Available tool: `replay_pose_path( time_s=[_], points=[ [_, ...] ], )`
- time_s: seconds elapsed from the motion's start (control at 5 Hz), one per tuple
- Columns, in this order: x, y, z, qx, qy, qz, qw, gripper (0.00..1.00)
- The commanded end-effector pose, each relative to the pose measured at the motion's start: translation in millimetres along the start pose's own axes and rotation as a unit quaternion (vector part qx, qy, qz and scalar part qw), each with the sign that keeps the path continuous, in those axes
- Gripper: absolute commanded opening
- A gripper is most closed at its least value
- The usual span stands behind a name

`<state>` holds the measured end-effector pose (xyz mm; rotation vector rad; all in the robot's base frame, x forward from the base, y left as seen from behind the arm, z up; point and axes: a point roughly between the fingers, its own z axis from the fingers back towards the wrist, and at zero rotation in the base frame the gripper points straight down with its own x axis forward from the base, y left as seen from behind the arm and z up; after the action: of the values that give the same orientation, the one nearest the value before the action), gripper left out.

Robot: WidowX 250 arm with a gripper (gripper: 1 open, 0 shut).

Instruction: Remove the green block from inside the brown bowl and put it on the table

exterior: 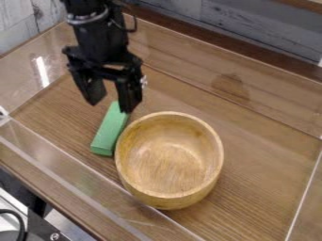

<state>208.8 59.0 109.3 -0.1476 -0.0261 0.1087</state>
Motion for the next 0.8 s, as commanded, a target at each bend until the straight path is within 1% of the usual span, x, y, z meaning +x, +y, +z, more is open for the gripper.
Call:
replay_pose_path(
  time_s=[0.0,0.2,0.6],
  points=[
    [15.3,3.0,25.3,0.005,-0.033,0.006,0.9994,1.00],
    [18.0,3.6,33.4,0.004,-0.040,0.004,0.9992,1.00],
    [13.4,5.4,29.6,0.008,-0.038,-0.006,0.9992,1.00]
  ],
)
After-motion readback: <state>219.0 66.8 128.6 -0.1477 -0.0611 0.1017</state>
